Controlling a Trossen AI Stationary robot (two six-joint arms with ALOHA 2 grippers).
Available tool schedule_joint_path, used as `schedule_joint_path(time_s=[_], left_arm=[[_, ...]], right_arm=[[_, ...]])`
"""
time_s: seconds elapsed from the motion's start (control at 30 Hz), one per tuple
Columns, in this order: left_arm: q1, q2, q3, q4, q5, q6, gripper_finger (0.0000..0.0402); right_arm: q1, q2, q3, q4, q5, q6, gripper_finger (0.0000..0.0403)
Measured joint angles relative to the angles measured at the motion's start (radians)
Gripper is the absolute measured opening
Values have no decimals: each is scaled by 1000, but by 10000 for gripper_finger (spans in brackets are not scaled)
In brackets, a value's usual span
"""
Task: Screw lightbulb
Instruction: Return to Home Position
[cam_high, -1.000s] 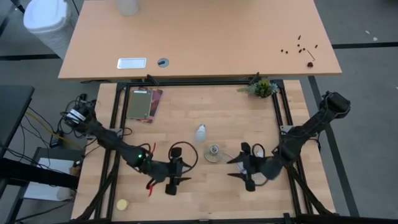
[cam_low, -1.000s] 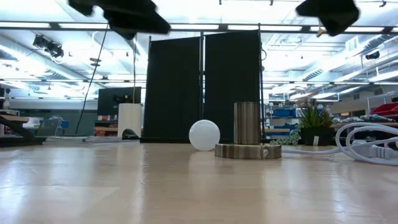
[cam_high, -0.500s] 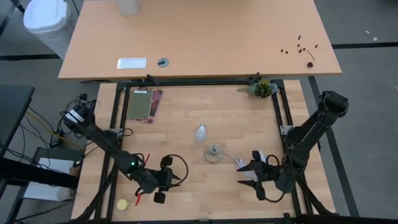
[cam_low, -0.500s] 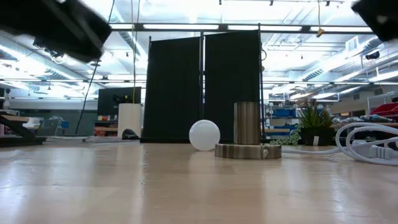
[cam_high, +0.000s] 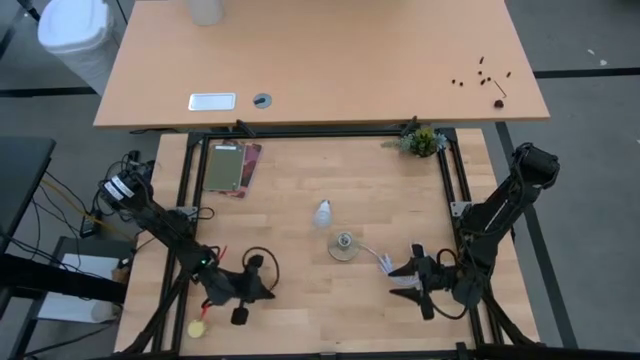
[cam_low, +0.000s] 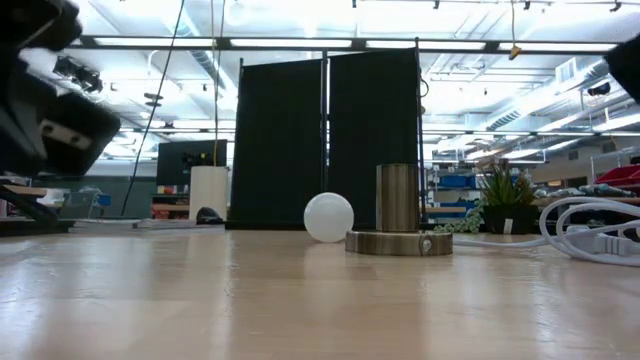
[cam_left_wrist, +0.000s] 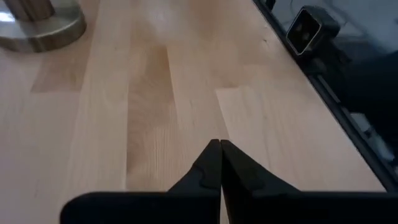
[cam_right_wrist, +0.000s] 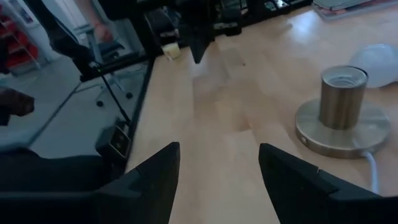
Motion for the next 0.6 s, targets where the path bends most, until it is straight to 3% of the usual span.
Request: schedule_joint_path(time_s=[0.37,0.47,0.6], left_arm=[[-1,0,-252,421,-15,-53,2],[-1,0,-296,484,-18,-67,2],[-1,0,-347,532,-18,-83,1]], right_arm=[[0,0,-106,44,-8,75,225],[0,0,-125,68,-8,77,199],[-1,0,-131,68,-8,60,136]])
